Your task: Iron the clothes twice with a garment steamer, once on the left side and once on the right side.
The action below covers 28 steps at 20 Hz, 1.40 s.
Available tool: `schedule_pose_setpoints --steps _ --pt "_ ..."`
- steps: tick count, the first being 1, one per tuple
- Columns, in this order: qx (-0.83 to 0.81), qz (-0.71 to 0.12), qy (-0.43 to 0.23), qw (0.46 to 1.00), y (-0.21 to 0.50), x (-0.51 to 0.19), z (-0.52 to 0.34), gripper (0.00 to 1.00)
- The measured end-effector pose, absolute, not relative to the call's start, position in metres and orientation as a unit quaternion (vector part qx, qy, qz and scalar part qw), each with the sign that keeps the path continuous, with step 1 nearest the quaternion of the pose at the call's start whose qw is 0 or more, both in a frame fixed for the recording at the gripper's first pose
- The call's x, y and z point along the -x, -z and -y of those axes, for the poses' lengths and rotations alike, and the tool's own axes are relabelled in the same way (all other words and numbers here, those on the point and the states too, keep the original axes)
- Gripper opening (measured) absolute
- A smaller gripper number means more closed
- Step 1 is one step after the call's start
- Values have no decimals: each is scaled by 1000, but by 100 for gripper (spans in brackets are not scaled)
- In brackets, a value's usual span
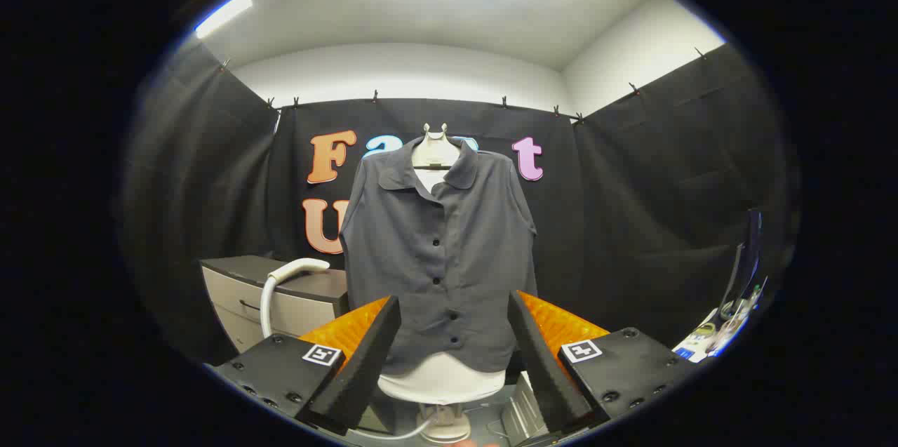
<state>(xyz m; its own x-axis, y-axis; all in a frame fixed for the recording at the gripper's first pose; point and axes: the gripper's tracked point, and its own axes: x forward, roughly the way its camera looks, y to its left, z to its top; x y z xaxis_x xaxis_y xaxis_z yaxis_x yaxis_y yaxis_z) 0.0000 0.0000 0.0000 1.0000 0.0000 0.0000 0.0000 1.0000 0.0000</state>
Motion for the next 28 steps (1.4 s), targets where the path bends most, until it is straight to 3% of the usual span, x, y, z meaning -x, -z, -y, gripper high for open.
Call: schedule_pose_setpoints --steps 7,28 --pt "9 9 31 999 -3 -7 18 98" --pt "5 21 29 999 -8 12 9 98"
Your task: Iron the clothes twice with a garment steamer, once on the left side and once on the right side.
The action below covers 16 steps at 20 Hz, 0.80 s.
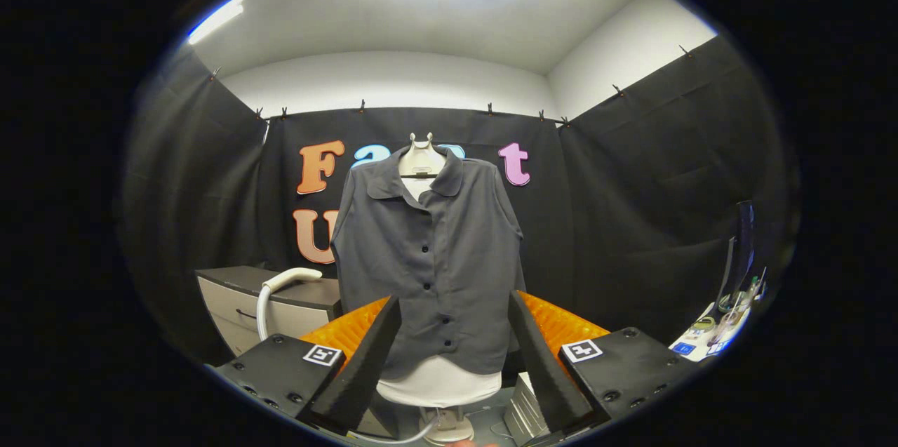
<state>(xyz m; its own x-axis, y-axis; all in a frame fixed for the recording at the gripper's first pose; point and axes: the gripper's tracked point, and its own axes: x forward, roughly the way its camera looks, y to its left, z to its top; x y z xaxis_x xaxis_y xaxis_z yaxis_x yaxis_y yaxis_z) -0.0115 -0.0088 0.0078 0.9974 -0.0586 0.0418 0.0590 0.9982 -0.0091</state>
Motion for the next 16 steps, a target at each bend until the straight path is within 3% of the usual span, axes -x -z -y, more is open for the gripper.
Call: schedule_pose_setpoints --steps 10,16 --pt "-25 3 36 999 7 1 -10 98" --pt "-52 -18 -28 998 2 -42 -81 98"
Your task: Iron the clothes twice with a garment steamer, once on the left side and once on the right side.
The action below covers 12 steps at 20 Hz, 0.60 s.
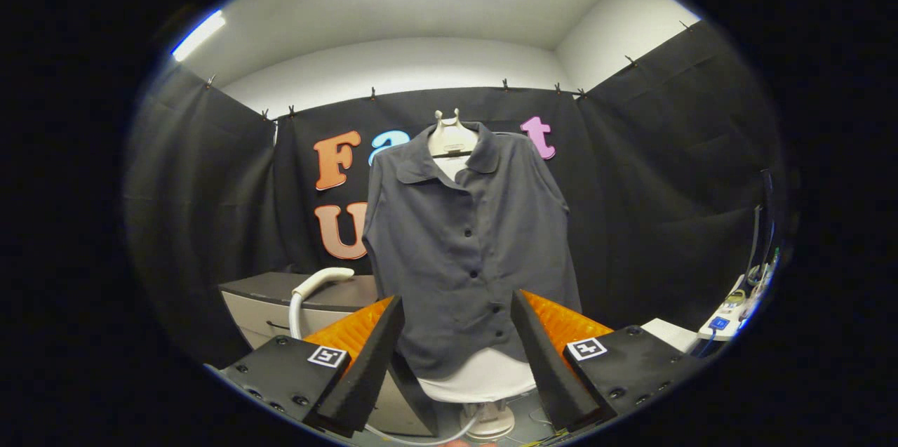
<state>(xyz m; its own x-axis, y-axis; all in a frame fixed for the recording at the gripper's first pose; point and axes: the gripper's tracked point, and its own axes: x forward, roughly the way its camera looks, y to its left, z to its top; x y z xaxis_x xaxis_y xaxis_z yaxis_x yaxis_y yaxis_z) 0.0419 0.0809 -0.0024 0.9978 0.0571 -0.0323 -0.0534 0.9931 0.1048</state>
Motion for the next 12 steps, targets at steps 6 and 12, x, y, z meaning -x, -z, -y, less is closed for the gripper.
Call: schedule_pose_setpoints --steps 6,12 --pt "-29 11 -101 994 -50 -98 -187 98" --pt "-86 -20 -175 981 -76 -157 -313 98"
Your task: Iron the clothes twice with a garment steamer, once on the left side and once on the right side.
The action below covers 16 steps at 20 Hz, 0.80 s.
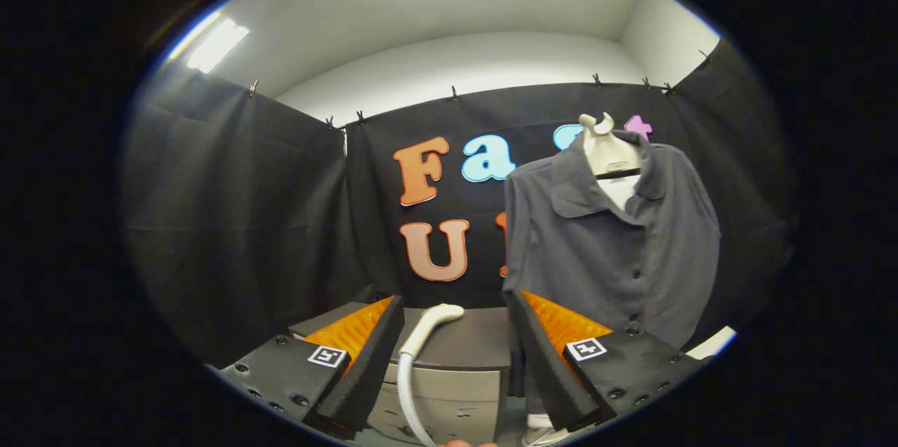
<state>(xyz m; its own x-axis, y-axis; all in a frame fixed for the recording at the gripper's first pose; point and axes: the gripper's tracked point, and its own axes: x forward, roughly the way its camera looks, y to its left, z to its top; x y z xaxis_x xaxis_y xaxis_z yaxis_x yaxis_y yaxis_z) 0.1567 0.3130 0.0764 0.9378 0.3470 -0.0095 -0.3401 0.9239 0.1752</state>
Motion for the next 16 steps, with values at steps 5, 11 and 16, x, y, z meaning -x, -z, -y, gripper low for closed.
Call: schedule_pose_setpoints --steps 5,11,16 --pt "-86 -102 -199 971 -39 -235 -391 98" --pt "-15 -201 -173 964 51 -338 -445 98" --pt "7 -266 -157 951 115 -380 -464 98"
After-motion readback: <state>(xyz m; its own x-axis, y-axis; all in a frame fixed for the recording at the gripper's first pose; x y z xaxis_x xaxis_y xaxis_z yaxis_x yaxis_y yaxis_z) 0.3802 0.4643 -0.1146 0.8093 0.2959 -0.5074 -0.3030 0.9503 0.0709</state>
